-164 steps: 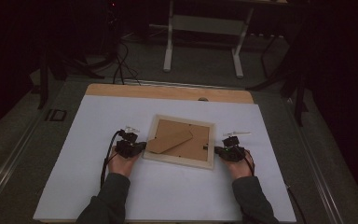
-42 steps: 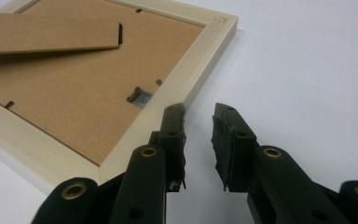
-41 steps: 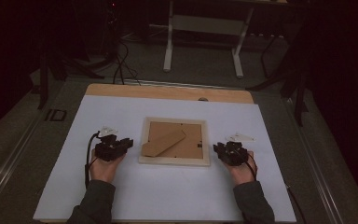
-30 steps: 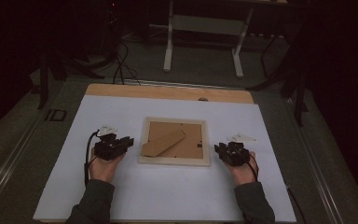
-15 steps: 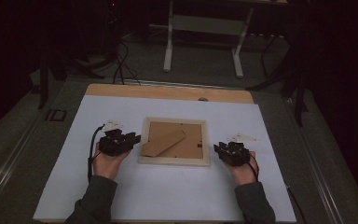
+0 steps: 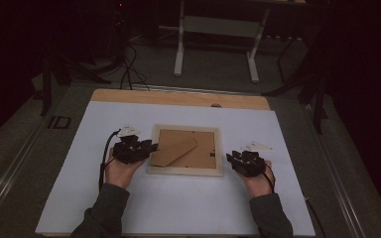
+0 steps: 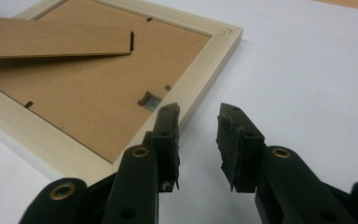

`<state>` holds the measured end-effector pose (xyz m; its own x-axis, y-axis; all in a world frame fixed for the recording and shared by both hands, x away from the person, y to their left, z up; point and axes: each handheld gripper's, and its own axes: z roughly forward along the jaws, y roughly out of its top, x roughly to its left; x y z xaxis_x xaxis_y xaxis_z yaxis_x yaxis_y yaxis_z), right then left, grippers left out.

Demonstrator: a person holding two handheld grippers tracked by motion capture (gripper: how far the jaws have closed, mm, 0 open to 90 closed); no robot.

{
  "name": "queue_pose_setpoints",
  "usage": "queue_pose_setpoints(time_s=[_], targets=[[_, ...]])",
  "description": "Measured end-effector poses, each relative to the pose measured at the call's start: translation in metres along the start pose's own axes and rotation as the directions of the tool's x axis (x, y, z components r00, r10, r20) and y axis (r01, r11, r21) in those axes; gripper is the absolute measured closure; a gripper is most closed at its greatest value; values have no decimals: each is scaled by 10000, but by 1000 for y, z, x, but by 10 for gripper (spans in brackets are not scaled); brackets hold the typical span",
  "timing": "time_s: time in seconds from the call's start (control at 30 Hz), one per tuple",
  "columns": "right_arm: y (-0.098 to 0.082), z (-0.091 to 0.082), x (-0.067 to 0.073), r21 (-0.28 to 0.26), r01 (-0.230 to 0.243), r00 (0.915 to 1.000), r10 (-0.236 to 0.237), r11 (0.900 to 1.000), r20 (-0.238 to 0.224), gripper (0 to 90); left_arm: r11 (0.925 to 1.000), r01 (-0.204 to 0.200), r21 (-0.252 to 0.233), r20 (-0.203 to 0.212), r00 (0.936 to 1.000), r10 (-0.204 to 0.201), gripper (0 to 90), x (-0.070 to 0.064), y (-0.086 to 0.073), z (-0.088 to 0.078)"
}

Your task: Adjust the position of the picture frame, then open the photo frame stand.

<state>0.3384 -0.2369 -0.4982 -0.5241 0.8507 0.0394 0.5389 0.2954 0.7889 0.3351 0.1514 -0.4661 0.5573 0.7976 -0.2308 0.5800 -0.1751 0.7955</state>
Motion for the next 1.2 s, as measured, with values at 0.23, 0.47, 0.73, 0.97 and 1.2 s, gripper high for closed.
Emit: queue_pose_setpoints(time_s=[0.23,0.47,0.73,0.97,1.2], targets=[[1,0,4,-13,136,9999,-137,9999,-71,678,9997,-228,91,154,9996,226,637,-7,7,8],[1,0,5,-19,198,9997,-199,9998,-110,676,9995,-258,185,228,9994,254,608,-8,10,14],[1,2,6,22,241,9996,-241,9997,-171,673,9990,-179,420,509,9986,158,602,-7,11,27],[1,1,5,-17,201,9996,-201,9998,-173,673,9973,-249,694,671,9975,203,599,-6,14,39],[2,1,5,-52,226,9996,-226,9997,-189,671,9928,-360,1140,836,9961,266,599,-4,18,50]])
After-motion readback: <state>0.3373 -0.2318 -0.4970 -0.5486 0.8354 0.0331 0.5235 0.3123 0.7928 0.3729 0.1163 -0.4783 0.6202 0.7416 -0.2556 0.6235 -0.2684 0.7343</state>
